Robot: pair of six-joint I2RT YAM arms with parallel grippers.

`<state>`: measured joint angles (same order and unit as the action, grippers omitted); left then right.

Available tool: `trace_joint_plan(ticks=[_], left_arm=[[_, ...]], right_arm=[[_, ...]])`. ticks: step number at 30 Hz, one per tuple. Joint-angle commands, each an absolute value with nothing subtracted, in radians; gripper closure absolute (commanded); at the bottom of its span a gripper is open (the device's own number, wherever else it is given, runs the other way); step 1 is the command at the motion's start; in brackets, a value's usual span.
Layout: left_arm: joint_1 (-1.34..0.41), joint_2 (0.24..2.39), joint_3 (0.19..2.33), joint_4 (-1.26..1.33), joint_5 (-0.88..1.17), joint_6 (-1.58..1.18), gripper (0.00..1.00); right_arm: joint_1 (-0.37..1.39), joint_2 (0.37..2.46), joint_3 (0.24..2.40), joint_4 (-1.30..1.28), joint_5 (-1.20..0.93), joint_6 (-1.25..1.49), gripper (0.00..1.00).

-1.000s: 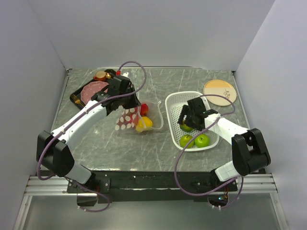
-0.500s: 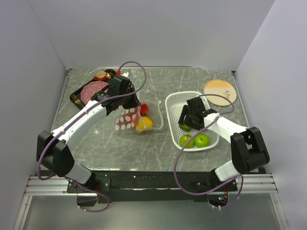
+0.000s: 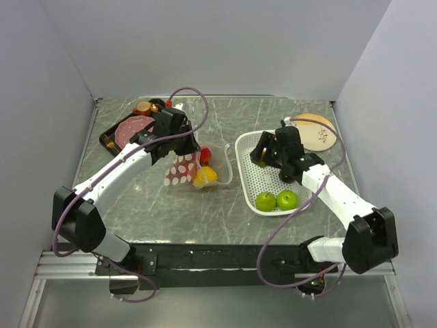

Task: Place the food in the zip-top bag and seal the zipper
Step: Pick up the fake fruit from the bin, then place the fake fruit in the zipper food storage bag.

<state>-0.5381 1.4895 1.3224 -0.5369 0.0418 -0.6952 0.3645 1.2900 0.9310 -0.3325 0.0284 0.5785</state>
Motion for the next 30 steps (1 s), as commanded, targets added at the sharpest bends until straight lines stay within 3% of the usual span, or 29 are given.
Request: trace_joint_plan(ticks=[1,8,23,26,30], left_arm=[[-0.54,1.47,1.353,-0.518,0.049,-0.692,0.99],[-0.543,1.493,1.371,-0.502,0.063,-0.707,0.99],[-0.552,1.502,1.393,-0.466,0.091,-0.716,0.99],[-0.551,1.48,1.394,-0.471,0.072,-0.721,0.99],[-0.552,1.43,1.39,-0.471,0.04,-0.721,0.99]], right_arm=[[0.434,1.224,0.968,-0.243,-0.069,0.613,0.72],[0.561,1.267,0.983,-0.137,-0.14,0.676,0.71],[0.646,1.56,1.152,-0.01,-0.286,0.698,0.64],[0.661,1.626,1.207,-0.009,-0.362,0.709,0.52],[0.664,1.611,1.181,-0.008,-0.354,0.689,0.19]])
